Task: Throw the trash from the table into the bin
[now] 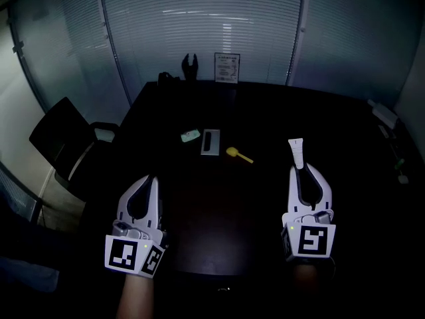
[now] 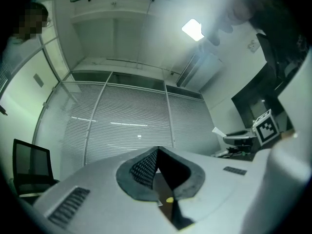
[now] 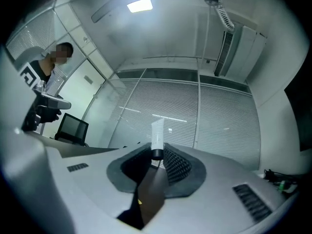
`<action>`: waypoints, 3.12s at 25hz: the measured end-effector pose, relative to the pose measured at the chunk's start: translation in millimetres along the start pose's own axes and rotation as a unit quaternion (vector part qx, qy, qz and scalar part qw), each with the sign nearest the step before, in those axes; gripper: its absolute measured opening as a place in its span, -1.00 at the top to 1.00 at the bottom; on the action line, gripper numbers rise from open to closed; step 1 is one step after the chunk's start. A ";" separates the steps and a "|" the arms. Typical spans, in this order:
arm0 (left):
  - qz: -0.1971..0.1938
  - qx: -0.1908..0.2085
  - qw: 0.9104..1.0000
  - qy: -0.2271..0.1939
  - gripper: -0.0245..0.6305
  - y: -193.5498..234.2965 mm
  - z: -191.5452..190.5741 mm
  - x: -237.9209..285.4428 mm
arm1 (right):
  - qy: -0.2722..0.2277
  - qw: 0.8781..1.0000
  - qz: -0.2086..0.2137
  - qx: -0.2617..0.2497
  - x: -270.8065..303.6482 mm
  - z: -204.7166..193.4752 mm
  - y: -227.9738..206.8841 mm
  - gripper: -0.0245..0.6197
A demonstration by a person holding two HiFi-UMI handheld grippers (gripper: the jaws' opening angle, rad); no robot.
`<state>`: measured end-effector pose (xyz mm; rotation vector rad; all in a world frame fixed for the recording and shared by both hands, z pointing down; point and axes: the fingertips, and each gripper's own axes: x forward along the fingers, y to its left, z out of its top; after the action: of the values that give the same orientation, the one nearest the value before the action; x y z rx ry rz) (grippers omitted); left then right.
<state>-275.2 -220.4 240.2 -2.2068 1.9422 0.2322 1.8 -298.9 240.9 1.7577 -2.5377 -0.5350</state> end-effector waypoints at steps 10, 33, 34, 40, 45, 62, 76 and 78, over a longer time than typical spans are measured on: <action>-0.090 -0.022 0.996 -0.003 0.93 -48.3 -0.2 -29.4 | 0.018 0.995 -0.096 -0.005 -99.3 6.2 -15.7 0.68; -0.240 -0.060 0.969 -0.010 0.93 -244.8 16.0 -80.5 | 0.080 0.958 -0.273 -0.034 -347.9 -2.4 -145.4 0.68; -0.240 -0.059 0.969 -0.011 0.93 -258.7 17.9 -82.2 | 0.081 0.957 -0.275 -0.034 -359.1 -5.7 -157.2 0.68; -0.228 -0.054 0.972 -0.006 0.93 -347.9 21.2 -103.2 | 0.108 0.961 -0.253 -0.025 -425.8 -45.3 -220.7 0.68; -0.203 -0.055 0.978 0.001 0.93 -401.4 16.4 -120.7 | 0.126 0.961 -0.246 -0.005 -472.7 -74.5 -265.7 0.68; -0.204 -0.038 0.978 0.028 0.93 -463.4 -1.8 -145.3 | 0.321 0.924 -0.190 0.082 -540.7 -263.8 -280.0 0.68; -0.188 -0.019 0.981 0.051 0.93 -448.4 -18.9 -150.8 | 0.646 0.738 -0.065 0.186 -639.1 -476.0 -182.9 0.68; -0.184 -0.016 0.981 0.053 0.93 -445.7 -20.2 -151.2 | 0.670 0.716 -0.049 0.189 -641.1 -482.1 -179.7 0.68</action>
<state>147.3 -25.7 314.6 -2.5922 1.5432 0.0917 498.0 97.6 762.6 1.3881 -1.4514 1.0133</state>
